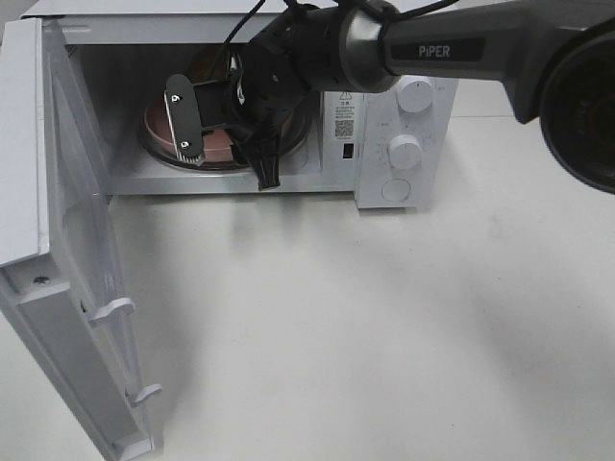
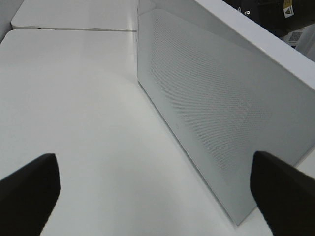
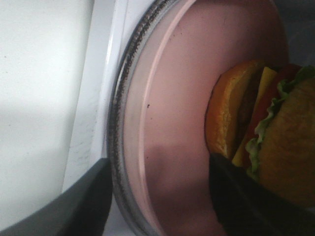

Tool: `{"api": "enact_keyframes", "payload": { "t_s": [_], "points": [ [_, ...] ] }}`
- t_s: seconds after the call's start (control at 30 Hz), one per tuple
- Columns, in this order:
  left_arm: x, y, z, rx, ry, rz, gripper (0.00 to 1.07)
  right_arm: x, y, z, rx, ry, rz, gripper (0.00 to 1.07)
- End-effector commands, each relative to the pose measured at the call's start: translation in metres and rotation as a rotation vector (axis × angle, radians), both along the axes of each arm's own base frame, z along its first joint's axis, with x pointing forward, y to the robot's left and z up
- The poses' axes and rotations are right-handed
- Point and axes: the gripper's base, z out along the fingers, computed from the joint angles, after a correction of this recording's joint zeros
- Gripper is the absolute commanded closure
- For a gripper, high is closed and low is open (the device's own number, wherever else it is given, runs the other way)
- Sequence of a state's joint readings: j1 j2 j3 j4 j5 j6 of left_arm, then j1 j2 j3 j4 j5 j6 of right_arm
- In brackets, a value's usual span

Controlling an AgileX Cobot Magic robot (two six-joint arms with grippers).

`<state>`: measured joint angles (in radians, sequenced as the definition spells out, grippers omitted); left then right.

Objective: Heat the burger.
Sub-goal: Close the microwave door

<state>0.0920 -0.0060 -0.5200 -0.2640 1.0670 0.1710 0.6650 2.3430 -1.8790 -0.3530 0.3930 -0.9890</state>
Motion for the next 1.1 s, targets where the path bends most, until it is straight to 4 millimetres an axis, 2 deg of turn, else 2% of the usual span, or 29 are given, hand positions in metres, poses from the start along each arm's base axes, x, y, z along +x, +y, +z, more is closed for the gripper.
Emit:
{"api": "enact_keyframes", "payload": {
  "t_s": [0.03, 0.2, 0.53, 1.1],
  "points": [
    [-0.003, -0.001, -0.001, -0.005, -0.010, -0.002, 0.09, -0.009, -0.005, 0.009, 0.033, -0.017, 0.010, 0.38],
    [-0.003, -0.001, -0.001, -0.005, -0.010, -0.002, 0.09, -0.021, -0.013, 0.012, 0.038, -0.016, 0.023, 0.30],
    [-0.003, -0.001, -0.001, -0.005, -0.010, -0.002, 0.09, -0.046, -0.028, 0.027, 0.121, -0.032, 0.023, 0.31],
    [-0.003, -0.001, -0.001, -0.005, -0.010, -0.002, 0.09, -0.097, -0.066, 0.035, 0.143, 0.029, -0.009, 0.31]
  ]
}}
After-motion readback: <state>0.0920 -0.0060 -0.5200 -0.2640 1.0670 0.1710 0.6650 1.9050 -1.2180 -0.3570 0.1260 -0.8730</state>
